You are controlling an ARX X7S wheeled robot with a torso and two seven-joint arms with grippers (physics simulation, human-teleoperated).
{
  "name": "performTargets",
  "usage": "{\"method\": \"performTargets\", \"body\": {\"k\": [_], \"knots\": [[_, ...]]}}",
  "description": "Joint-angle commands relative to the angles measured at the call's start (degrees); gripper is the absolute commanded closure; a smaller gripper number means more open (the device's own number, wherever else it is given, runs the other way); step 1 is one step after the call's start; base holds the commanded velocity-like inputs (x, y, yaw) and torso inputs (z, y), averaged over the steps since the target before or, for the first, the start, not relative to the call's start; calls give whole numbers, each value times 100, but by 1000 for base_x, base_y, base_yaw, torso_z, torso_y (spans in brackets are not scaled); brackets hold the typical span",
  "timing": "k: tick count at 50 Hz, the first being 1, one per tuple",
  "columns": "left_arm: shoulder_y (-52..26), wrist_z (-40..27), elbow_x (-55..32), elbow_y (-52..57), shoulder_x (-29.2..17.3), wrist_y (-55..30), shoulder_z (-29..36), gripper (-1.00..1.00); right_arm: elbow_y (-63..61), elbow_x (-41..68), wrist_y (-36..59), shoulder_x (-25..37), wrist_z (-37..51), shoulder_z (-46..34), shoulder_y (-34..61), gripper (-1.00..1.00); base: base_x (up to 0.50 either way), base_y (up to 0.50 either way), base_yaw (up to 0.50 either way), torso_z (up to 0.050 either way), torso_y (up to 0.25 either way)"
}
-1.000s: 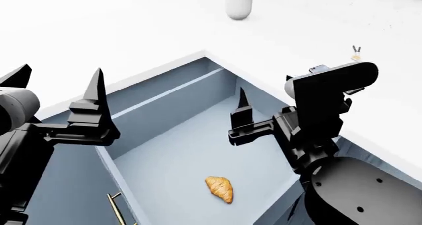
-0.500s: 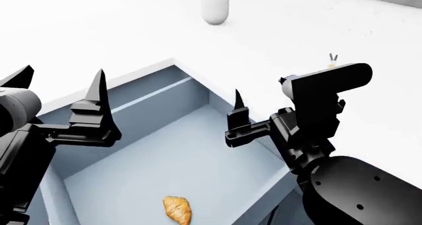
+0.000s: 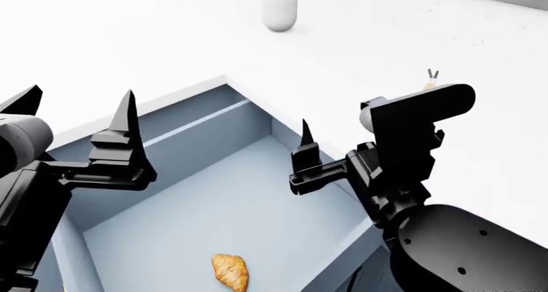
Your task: Close the left drawer.
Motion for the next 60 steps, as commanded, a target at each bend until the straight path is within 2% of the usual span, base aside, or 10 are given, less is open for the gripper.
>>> {"method": "performTargets", "body": {"k": [1, 9, 14, 23, 32, 36, 51, 54, 57, 60], "knots": [[-18, 10, 17, -18, 8, -5, 31, -100, 61, 31, -103, 35, 7, -32, 21, -100, 0, 0, 0, 0, 0], [110, 28, 36, 2, -27, 47, -33, -100, 77, -8, -182, 87, 26, -133, 5, -100, 0, 0, 0, 0, 0], [317, 28, -112, 50, -277, 189, -336, -100, 105, -37, -278, 136, 13, -156, -45, -100, 0, 0, 0, 0, 0], [2239, 321, 103, 128, -700, 530, -1908, -100, 165, -103, -473, 191, -27, -223, -143, -100, 0, 0, 0, 0, 0], [4089, 866, 611, 114, -263, 295, -3507, -100, 191, -127, -612, 246, -49, -243, -241, -100, 0, 0, 0, 0, 0], [4592, 1141, 971, 22, 4, 198, -3838, -100, 215, -157, -673, 260, -58, -288, -261, -100, 0, 0, 0, 0, 0], [5438, 1725, 2438, -627, 745, 228, -3735, -100, 288, -155, -767, 294, -68, -368, -279, -100, 0, 0, 0, 0, 0], [5512, 1928, 2992, -791, 985, 458, -3388, -100, 334, -177, -790, 291, -73, -416, -260, -100, 0, 0, 0, 0, 0], [5437, 1663, 2600, -771, 765, 194, -3636, -100, 352, -170, -784, 296, -74, -445, -237, -100, 0, 0, 0, 0, 0], [5461, 1706, 2729, -953, 780, 201, -3618, -100, 408, -211, -836, 300, -100, -509, -226, -100, 0, 0, 0, 0, 0]]}}
